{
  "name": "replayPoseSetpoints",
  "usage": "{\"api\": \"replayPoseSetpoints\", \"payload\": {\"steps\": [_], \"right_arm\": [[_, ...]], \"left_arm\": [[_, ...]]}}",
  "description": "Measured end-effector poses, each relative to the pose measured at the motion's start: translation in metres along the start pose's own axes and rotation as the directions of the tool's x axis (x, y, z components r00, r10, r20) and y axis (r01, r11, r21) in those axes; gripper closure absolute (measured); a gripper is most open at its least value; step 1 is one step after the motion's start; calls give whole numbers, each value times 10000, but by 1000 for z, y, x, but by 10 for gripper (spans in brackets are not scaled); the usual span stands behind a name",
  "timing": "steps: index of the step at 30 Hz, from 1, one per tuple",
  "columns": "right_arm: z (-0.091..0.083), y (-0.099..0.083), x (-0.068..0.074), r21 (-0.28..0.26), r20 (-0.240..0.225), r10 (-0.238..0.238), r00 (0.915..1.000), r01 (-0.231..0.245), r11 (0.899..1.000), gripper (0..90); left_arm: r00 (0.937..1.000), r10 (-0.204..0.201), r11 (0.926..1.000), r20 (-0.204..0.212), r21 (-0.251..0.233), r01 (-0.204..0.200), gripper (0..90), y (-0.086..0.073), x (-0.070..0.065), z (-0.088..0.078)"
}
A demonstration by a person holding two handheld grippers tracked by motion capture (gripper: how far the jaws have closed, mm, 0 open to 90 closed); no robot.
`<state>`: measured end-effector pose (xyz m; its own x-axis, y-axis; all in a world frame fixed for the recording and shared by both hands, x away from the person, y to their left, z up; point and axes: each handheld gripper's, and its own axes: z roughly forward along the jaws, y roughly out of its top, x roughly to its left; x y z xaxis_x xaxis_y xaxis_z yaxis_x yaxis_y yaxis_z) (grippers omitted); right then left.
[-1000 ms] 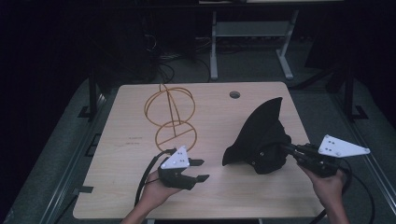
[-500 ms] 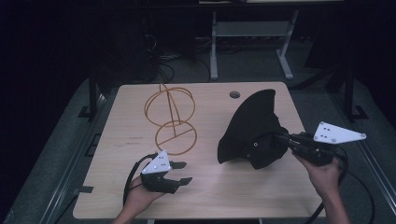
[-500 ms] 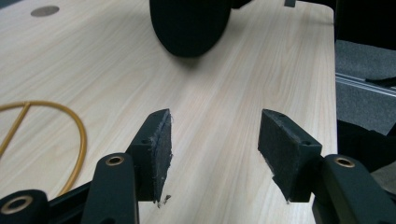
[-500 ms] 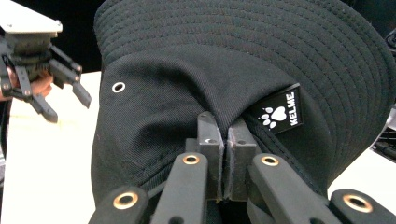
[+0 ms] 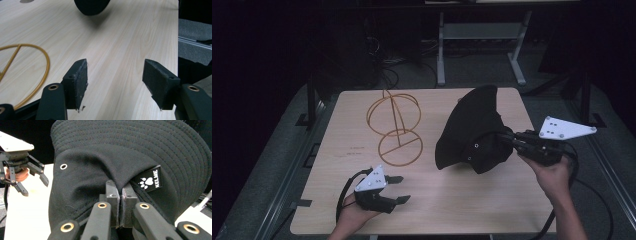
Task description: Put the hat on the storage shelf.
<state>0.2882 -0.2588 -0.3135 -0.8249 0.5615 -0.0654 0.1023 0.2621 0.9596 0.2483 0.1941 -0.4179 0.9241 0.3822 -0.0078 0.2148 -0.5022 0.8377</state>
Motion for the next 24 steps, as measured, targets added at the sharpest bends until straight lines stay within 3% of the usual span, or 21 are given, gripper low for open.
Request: {"api": "replayPoseSetpoints", "payload": {"steps": [9,24], "right_arm": [[17,16,1,84,-245,-58,9997,60,9999,870],[44,47,6,97,-658,-411,9970,418,9991,869]], "left_arm": [[9999,-105,9999,-36,-73,104,348,-4,1,-1],[9999,150,9999,-68,13,-150,336,-6,0,3]]}}
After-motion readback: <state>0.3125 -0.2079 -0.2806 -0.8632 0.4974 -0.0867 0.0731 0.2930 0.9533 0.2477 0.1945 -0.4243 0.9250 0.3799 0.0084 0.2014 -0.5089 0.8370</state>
